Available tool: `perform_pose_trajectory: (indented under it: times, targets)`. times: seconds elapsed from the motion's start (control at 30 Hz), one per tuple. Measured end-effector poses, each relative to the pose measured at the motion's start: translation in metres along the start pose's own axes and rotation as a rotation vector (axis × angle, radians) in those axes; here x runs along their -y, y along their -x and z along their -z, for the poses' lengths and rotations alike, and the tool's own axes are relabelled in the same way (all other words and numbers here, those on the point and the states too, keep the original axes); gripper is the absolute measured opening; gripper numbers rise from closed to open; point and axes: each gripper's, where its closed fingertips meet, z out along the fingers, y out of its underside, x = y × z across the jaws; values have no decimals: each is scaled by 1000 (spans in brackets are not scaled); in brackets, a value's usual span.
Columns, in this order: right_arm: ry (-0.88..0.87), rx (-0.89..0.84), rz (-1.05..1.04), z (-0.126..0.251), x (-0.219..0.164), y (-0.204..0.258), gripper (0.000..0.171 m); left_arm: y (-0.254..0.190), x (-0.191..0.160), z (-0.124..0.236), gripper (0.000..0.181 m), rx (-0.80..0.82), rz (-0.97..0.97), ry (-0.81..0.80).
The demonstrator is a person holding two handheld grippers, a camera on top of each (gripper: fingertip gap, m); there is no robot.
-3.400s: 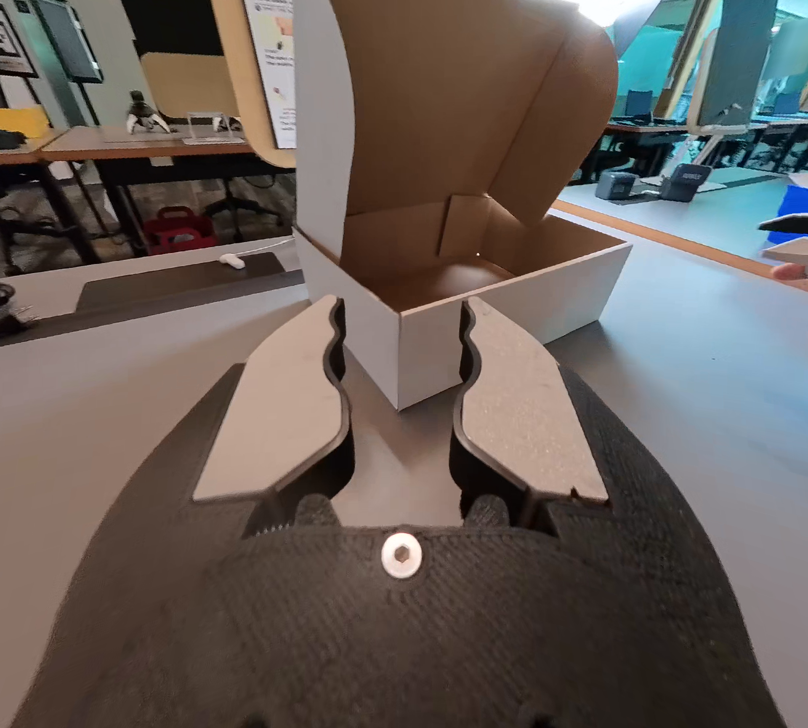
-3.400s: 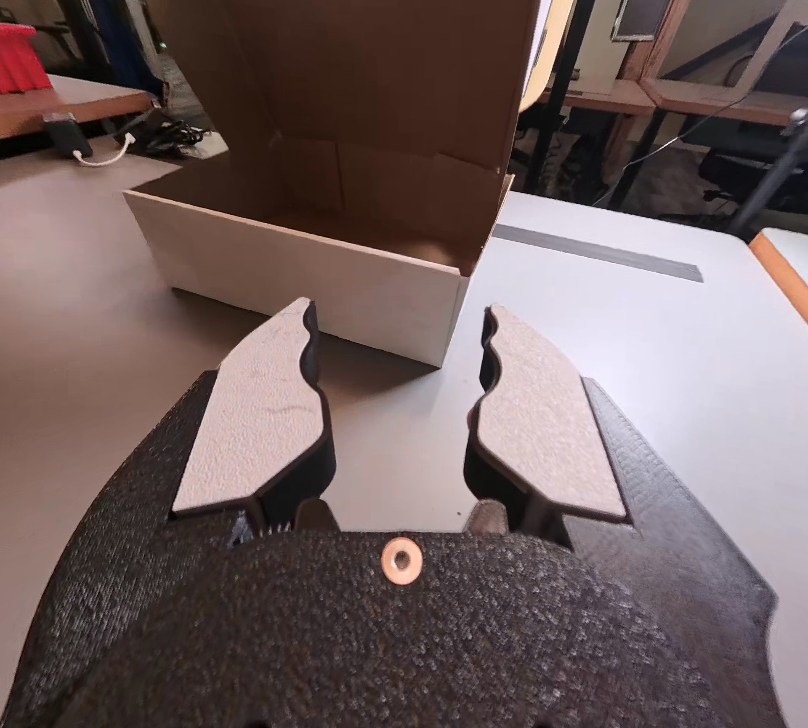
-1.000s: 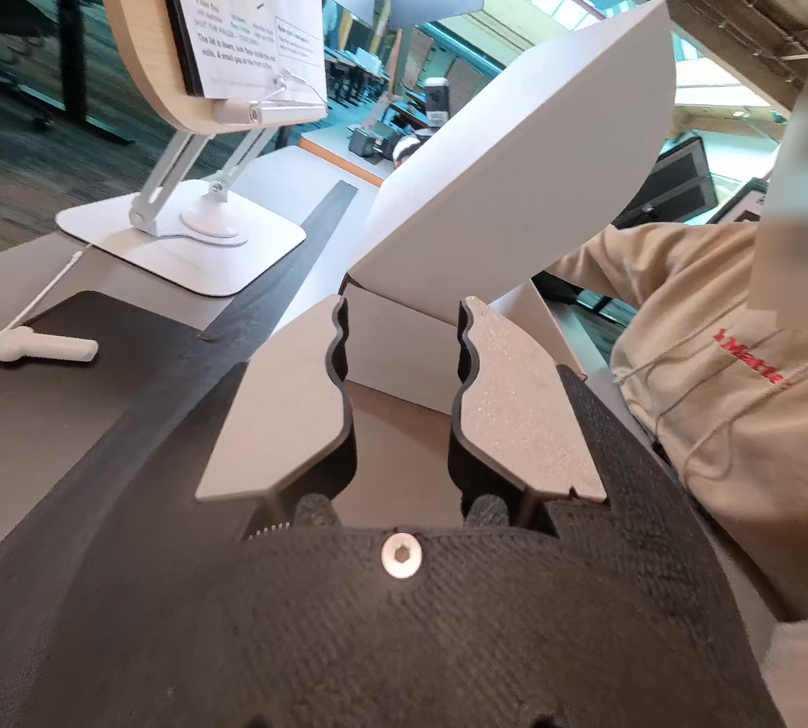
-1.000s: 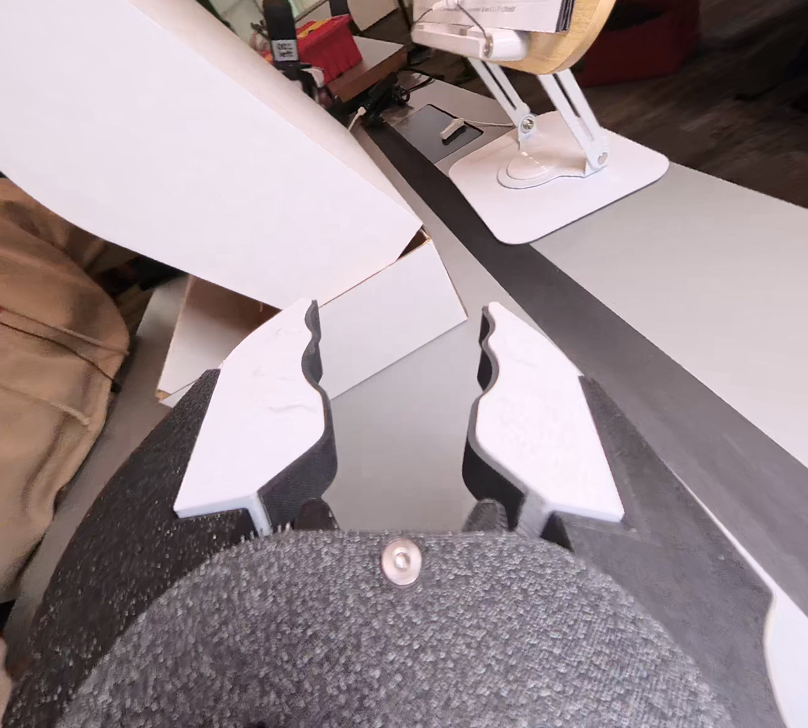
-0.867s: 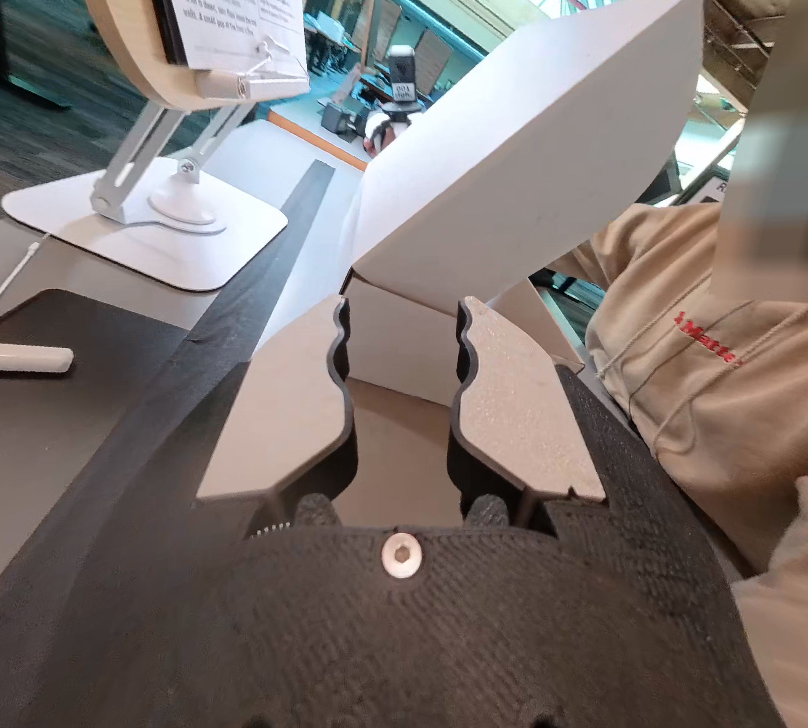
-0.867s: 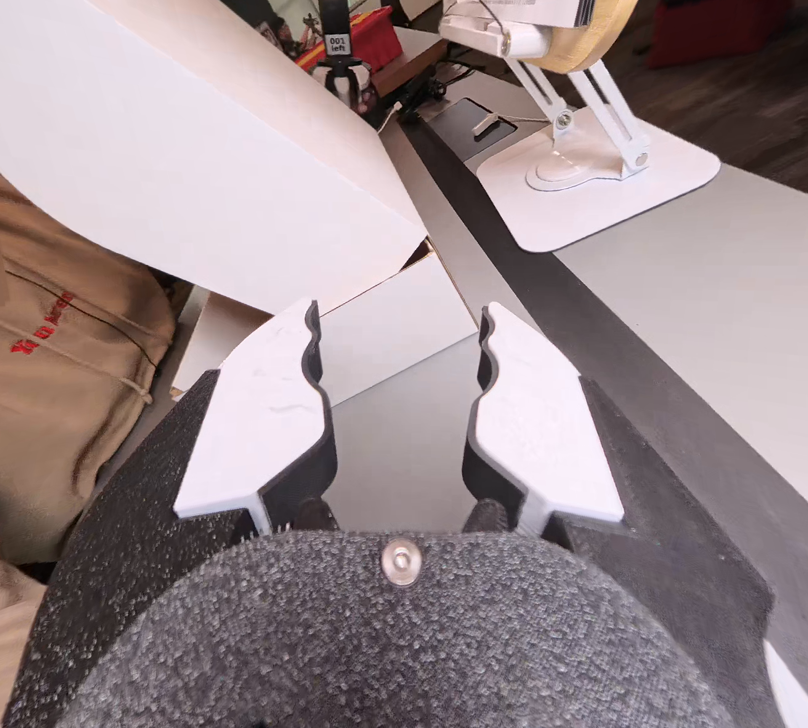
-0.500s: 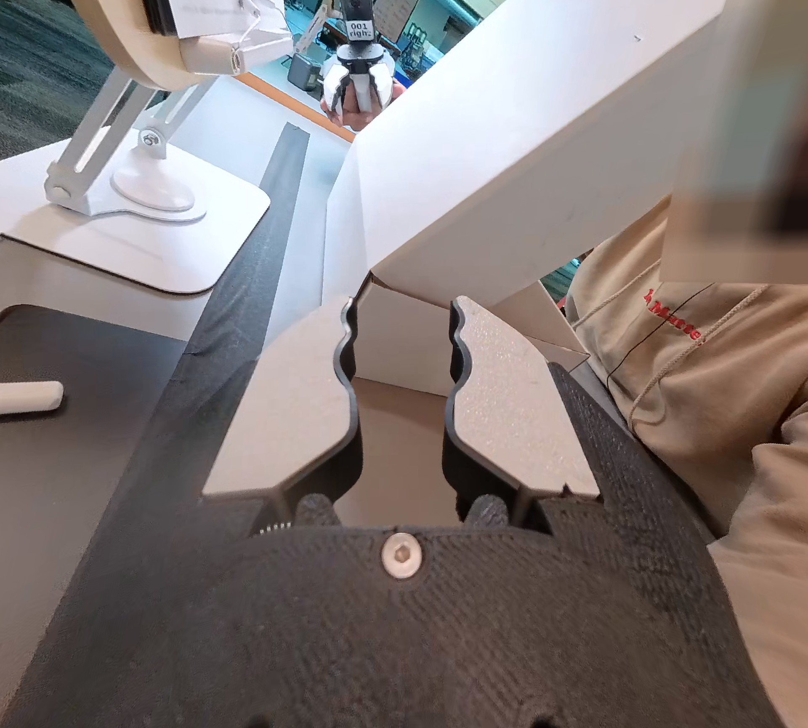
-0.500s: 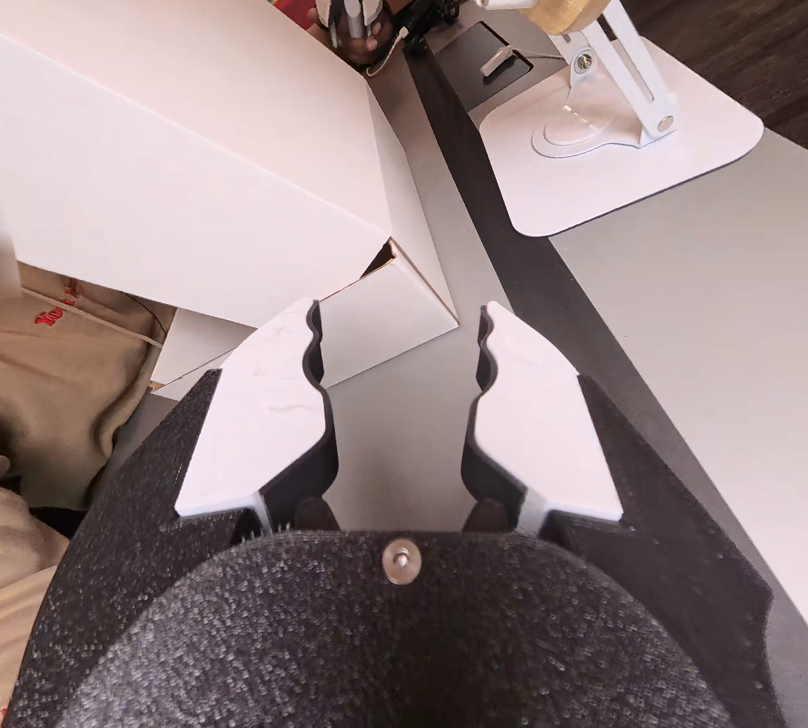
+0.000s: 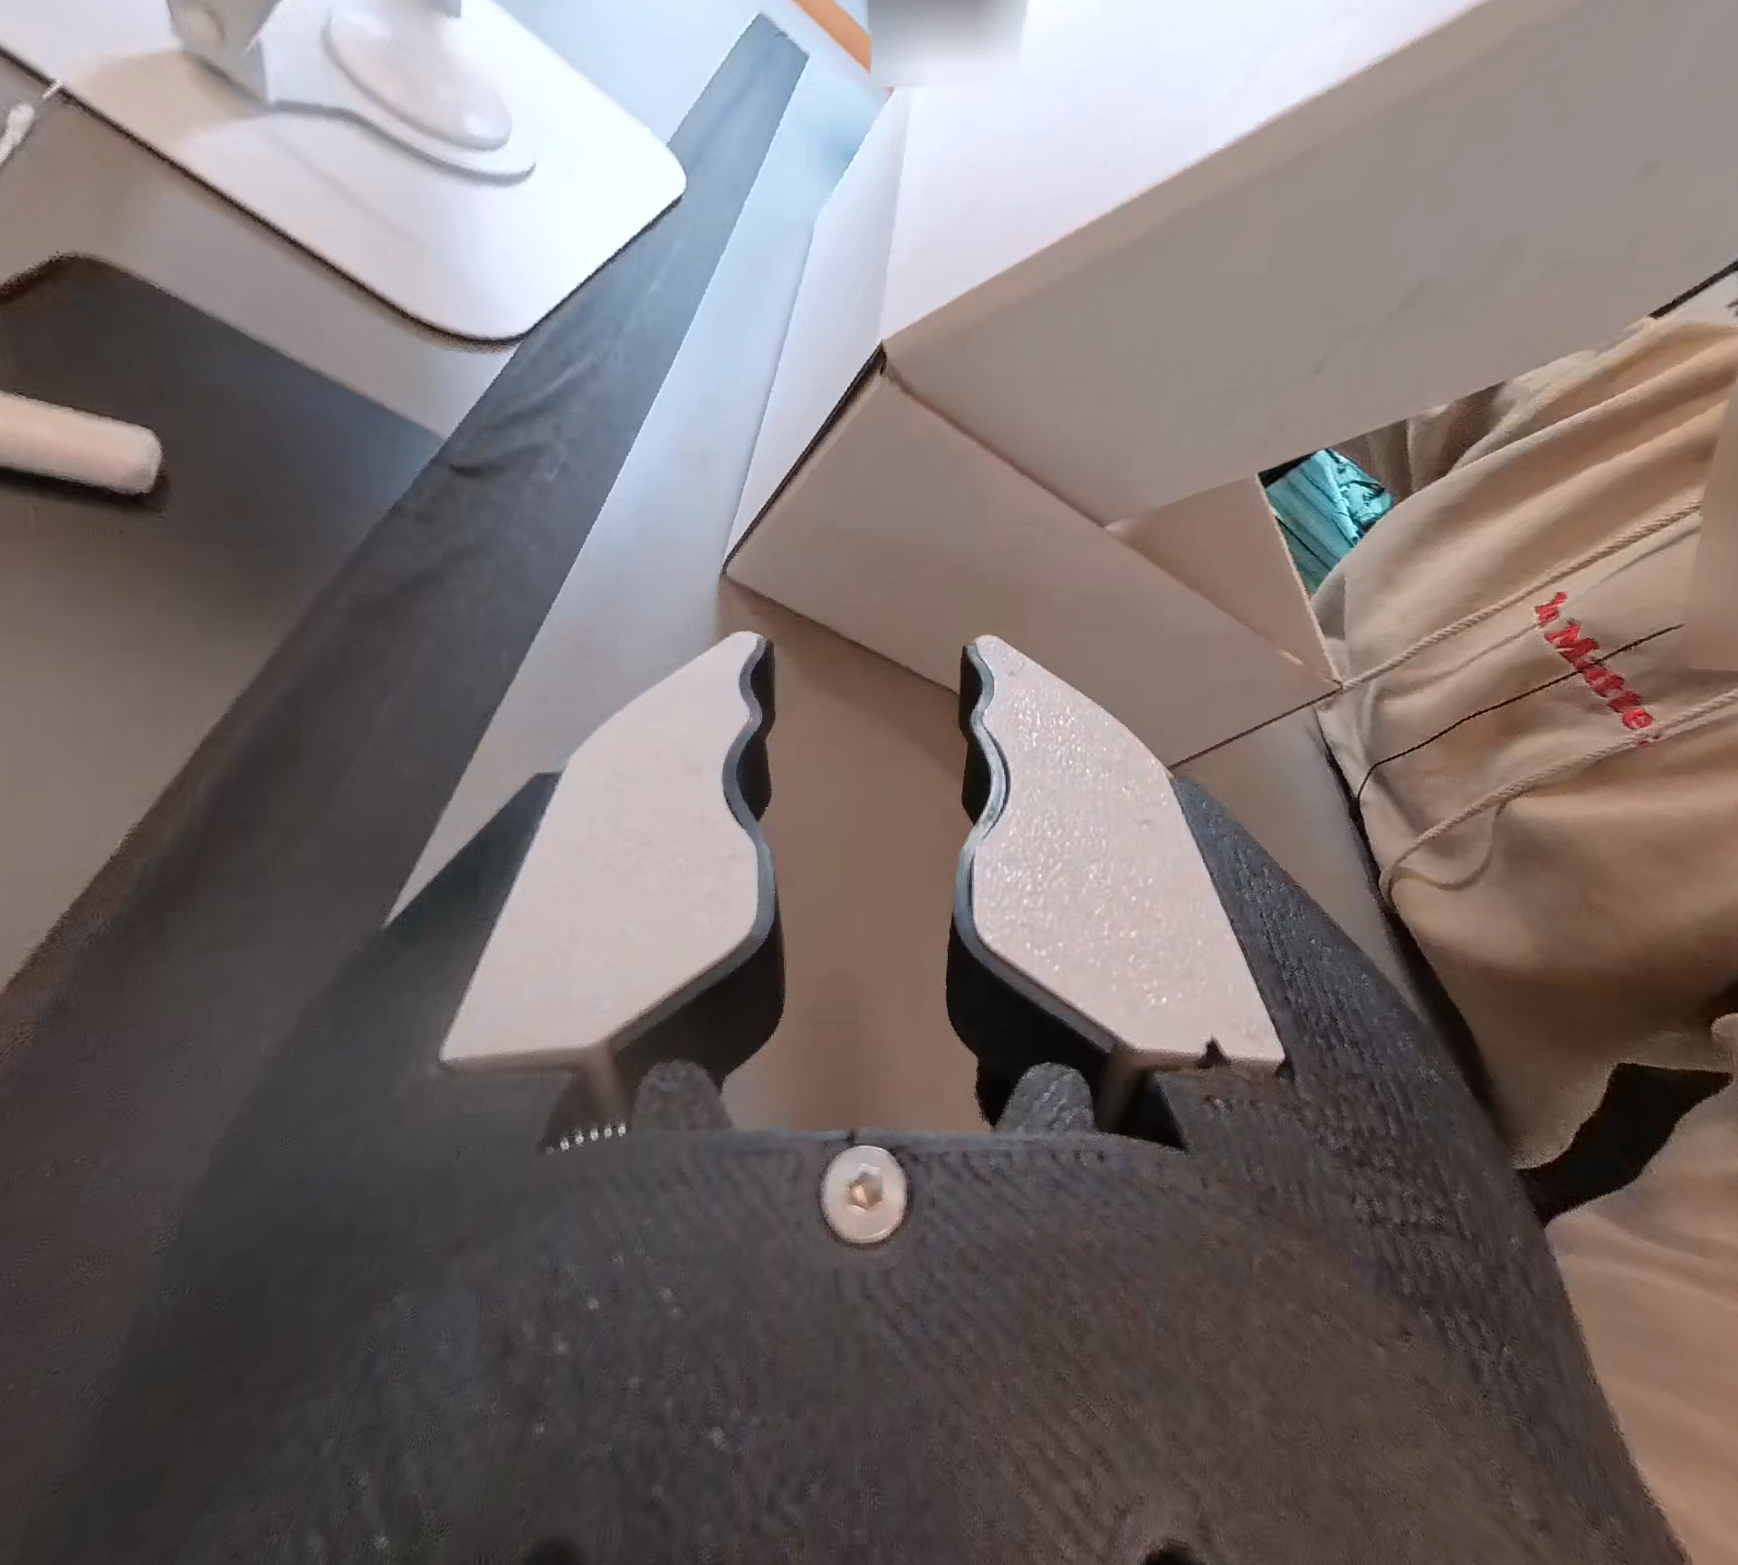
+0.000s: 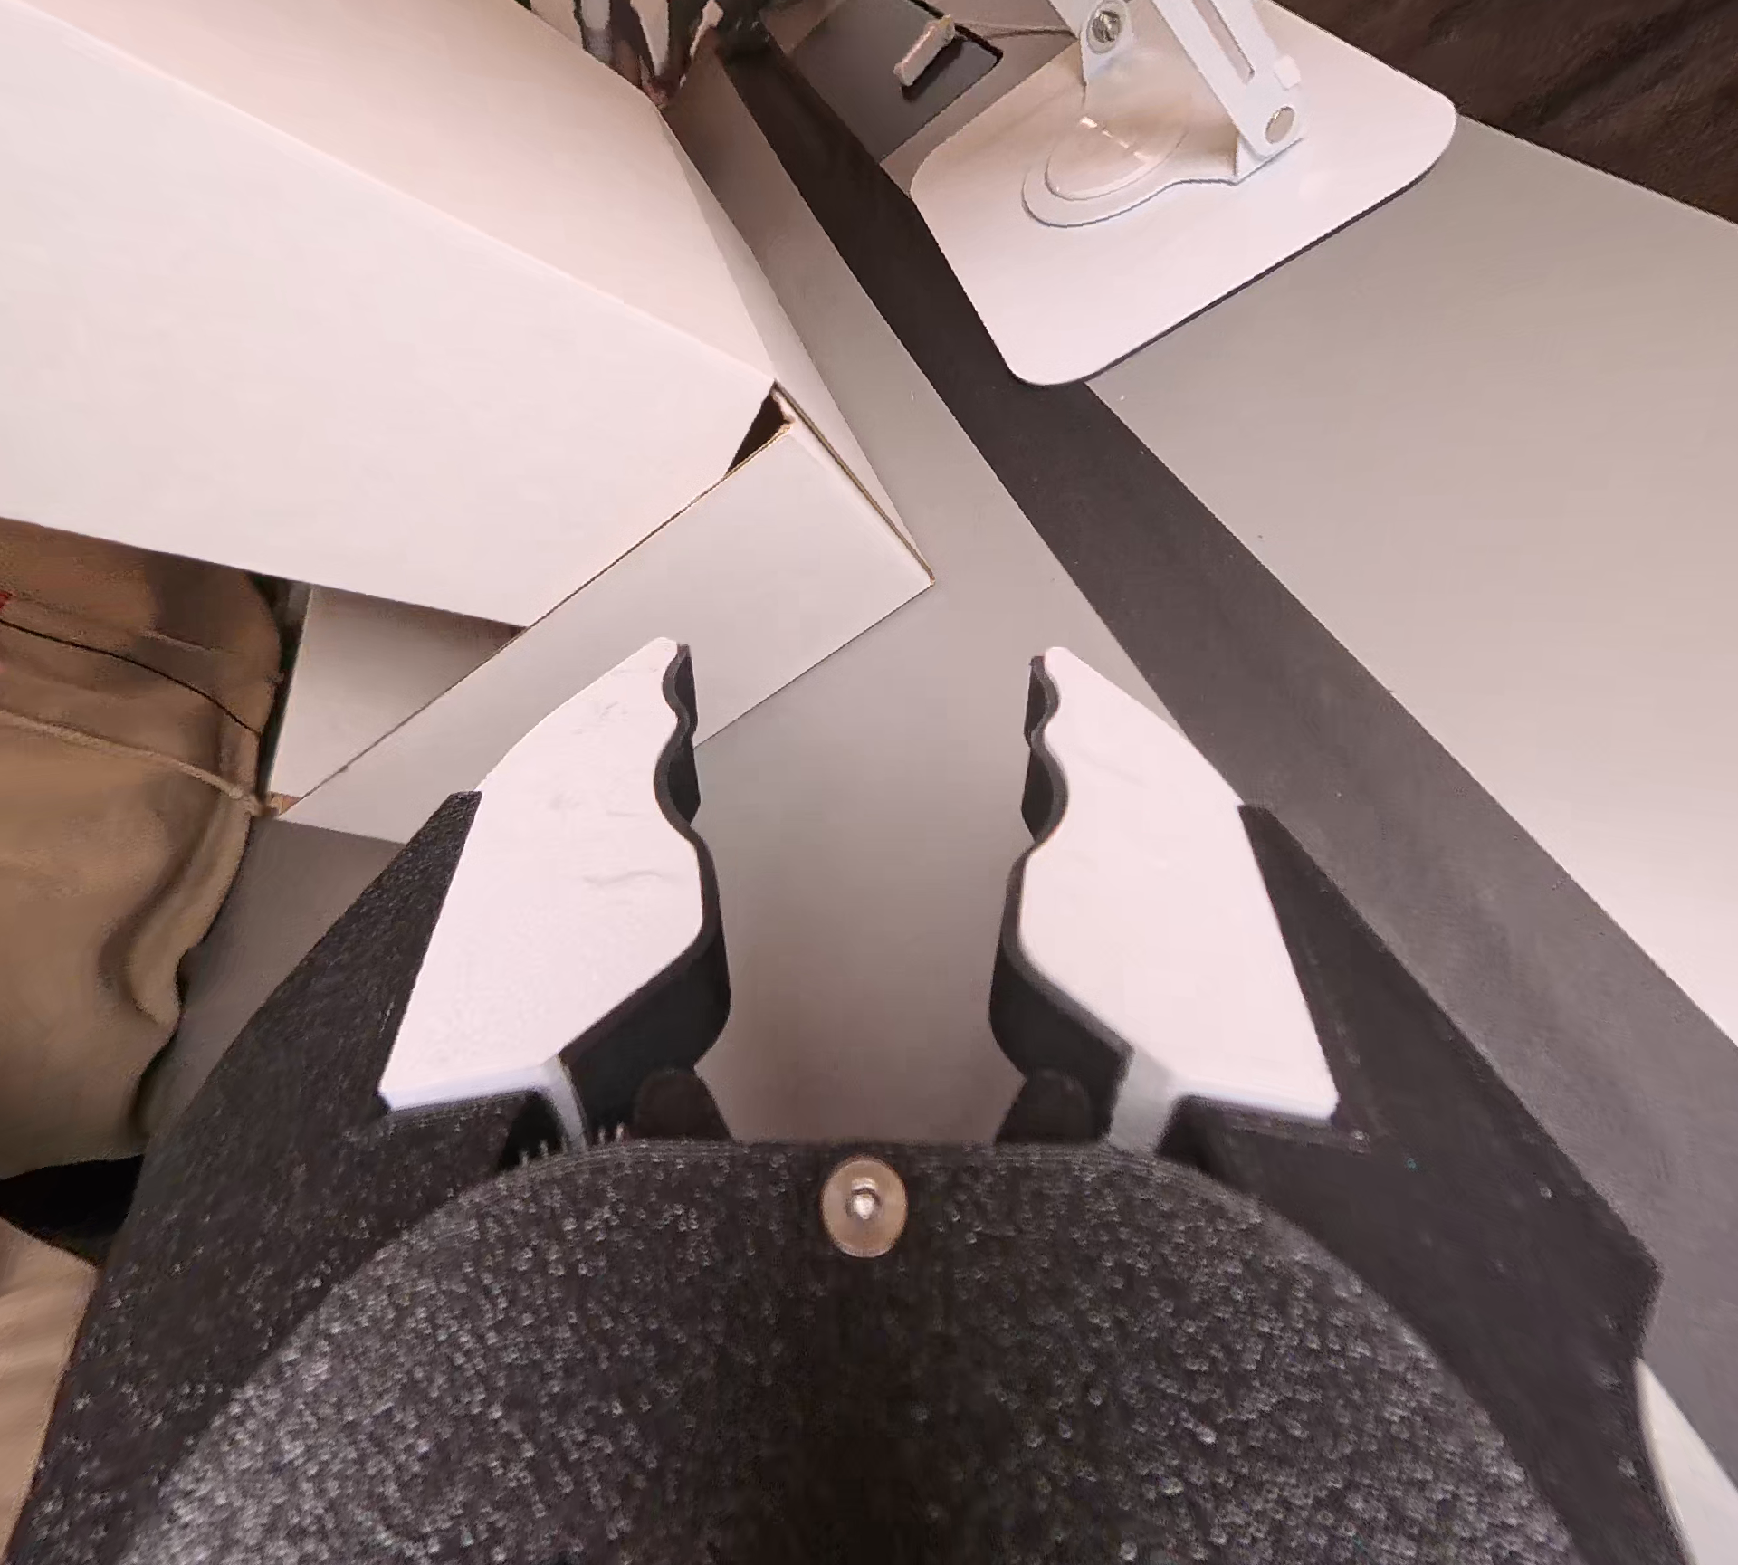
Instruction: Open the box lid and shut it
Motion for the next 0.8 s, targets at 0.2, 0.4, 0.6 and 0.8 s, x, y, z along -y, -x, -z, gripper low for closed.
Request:
perform_pose_trajectory:
  times: [0.2, 0.4, 0.6, 0.8]
  targets:
    - [-100, -89, 61, 20, -13, 28, 71, -8, -20, 5, 39, 84, -29, -33]
    - [-187, -254, 141, 29, -35, 73, 73, -40, -29, 7, 43, 208, -126, -177]
    - [-332, -503, 194, 28, -53, 121, 76, -91, -37, -3, 47, 459, -262, -376]
    - [-444, -652, 185, 10, -75, 179, 79, -148, -46, -26, 49, 716, -304, -475]
